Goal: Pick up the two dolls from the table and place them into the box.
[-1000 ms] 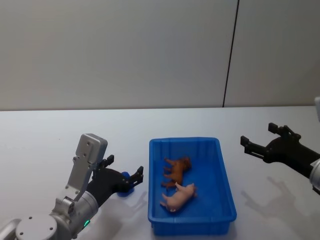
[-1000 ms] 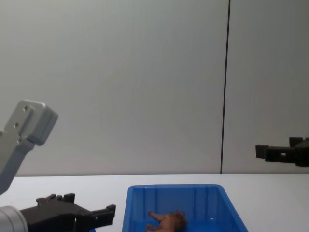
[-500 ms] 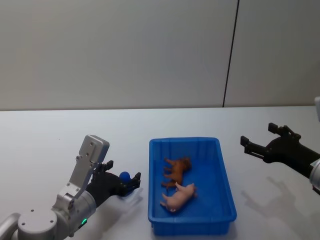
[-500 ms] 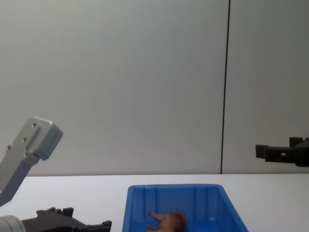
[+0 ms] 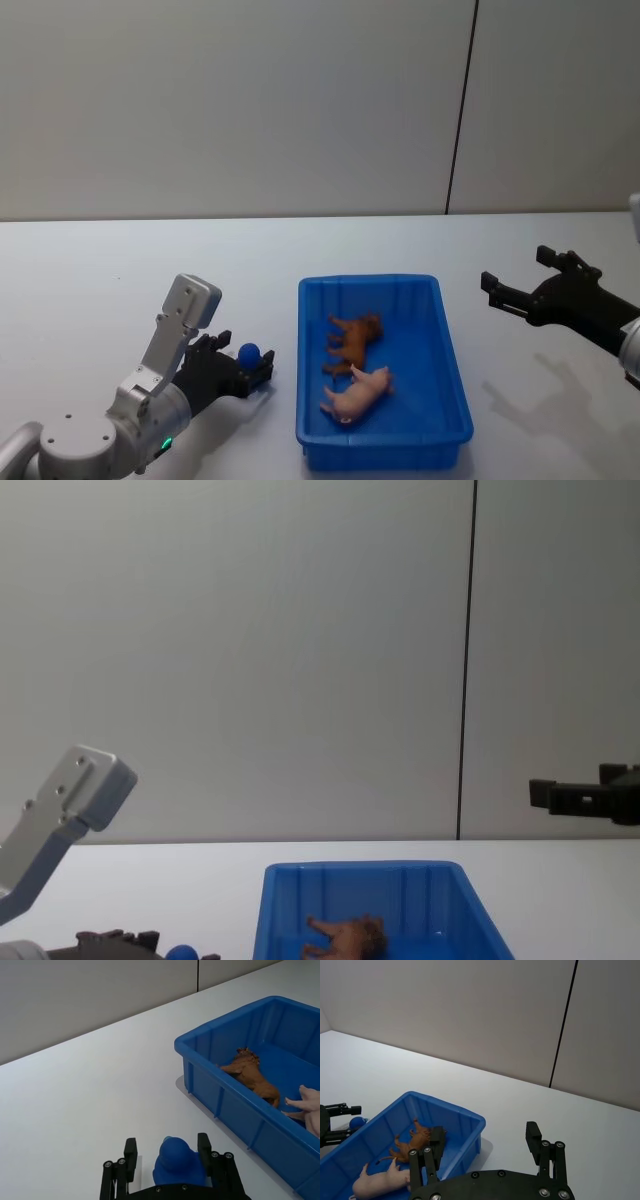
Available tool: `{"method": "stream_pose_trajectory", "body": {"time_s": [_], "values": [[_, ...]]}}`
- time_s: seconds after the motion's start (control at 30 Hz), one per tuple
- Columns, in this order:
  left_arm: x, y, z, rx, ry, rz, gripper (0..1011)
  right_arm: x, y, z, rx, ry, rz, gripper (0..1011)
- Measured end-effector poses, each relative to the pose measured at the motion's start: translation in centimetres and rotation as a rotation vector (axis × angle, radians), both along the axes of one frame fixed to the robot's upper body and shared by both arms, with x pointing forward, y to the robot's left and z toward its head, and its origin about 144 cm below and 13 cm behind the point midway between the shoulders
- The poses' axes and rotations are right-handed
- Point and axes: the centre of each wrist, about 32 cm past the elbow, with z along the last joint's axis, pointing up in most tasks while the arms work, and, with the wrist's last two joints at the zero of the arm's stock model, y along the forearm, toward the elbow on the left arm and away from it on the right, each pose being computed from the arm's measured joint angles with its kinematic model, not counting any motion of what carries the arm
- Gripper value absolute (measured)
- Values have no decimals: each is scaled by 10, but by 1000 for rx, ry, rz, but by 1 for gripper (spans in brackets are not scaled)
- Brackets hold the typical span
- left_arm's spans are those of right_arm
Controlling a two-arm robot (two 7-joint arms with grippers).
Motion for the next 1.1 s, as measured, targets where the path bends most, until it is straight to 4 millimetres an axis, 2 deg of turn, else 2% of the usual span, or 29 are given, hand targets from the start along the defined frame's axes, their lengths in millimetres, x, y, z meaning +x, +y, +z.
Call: {"method": "stream_pose_trajectory", "body": {"time_s": [0.1, 0.13, 0.17, 0.23, 0.5, 0.9, 1.1], "values": [[2, 1, -2, 4, 6, -4, 715, 0, 0, 0, 0, 0, 0, 1001], [2, 1, -2, 4, 6, -4, 715, 0, 0, 0, 0, 0, 0, 1001], [2, 1, -2, 5, 7, -6, 655, 0, 0, 0, 0, 0, 0, 1001], [3, 1, -2, 6, 8, -8, 618, 0, 0, 0, 0, 0, 0, 1001], [5, 0, -3, 10, 12, -13, 339, 0, 0, 0, 0, 0, 0, 1001], [6, -1, 2, 15, -12, -20, 248, 0, 0, 0, 0, 0, 0, 1001], [8, -3, 17, 17, -79, -29, 212, 0, 0, 0, 0, 0, 0, 1001]]}}
